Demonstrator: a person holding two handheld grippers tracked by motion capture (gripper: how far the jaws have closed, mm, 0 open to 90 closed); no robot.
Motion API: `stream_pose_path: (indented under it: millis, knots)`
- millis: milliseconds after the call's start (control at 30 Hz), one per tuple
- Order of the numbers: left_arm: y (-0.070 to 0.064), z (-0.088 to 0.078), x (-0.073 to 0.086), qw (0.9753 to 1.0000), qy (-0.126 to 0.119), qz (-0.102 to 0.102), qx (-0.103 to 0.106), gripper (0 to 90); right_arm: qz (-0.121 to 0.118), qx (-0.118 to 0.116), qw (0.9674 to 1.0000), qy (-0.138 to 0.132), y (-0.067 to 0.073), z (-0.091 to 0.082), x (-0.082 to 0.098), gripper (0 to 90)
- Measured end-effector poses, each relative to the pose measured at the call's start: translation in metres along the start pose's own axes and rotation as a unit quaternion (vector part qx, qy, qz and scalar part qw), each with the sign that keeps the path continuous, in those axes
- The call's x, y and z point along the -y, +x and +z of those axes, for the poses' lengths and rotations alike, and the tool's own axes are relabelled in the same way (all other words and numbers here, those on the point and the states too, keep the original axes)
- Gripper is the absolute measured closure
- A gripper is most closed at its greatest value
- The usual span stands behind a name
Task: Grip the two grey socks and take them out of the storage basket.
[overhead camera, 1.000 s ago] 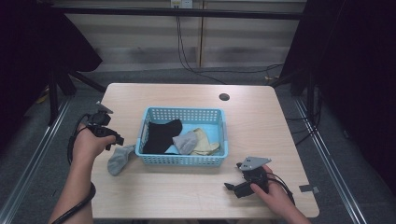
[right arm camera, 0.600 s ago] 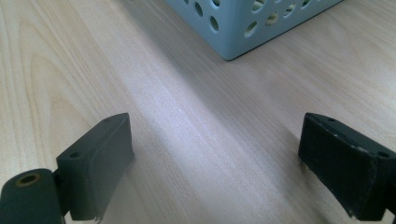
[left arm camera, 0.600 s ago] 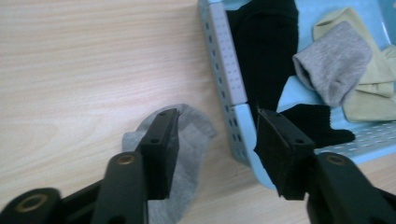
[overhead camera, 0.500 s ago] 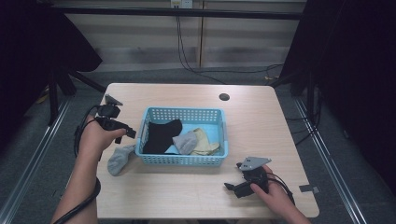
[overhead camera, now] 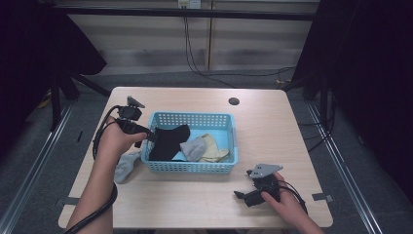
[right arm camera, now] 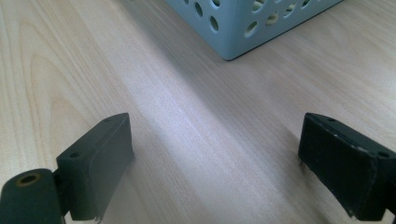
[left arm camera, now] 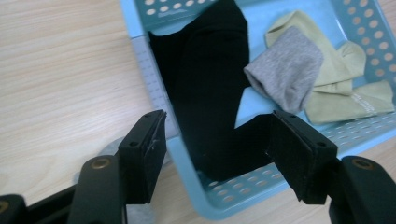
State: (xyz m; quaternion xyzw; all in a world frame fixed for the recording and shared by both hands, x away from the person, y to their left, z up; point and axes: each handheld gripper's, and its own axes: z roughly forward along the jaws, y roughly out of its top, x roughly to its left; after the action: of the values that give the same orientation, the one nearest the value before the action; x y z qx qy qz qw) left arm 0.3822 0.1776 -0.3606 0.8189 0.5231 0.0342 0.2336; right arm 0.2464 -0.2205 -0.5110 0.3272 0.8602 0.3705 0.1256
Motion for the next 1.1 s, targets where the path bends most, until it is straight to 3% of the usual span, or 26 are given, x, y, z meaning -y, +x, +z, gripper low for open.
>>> stream_pose_path:
  millis: [333,600,933,1100]
  knots:
    - [-0.022,0.021,-0.006,0.9995,0.01,0.024,0.02,35.5,0.0,0.0,1.0,0.0,0.0,0.0,0.0,9.6]
    - [-0.037,0.04,-0.008,0.9989,0.015,0.028,0.034,35.5,0.0,0.0,1.0,0.0,0.0,0.0,0.0,9.6]
    - [-0.049,0.063,-0.015,0.9977,0.015,0.049,0.046,34.8,0.0,0.0,1.0,0.0,0.0,0.0,0.0,9.6]
    - [-0.048,0.077,-0.016,0.9979,0.015,0.033,0.055,35.4,-0.001,0.0,1.0,-0.001,0.0,0.0,0.0,9.6]
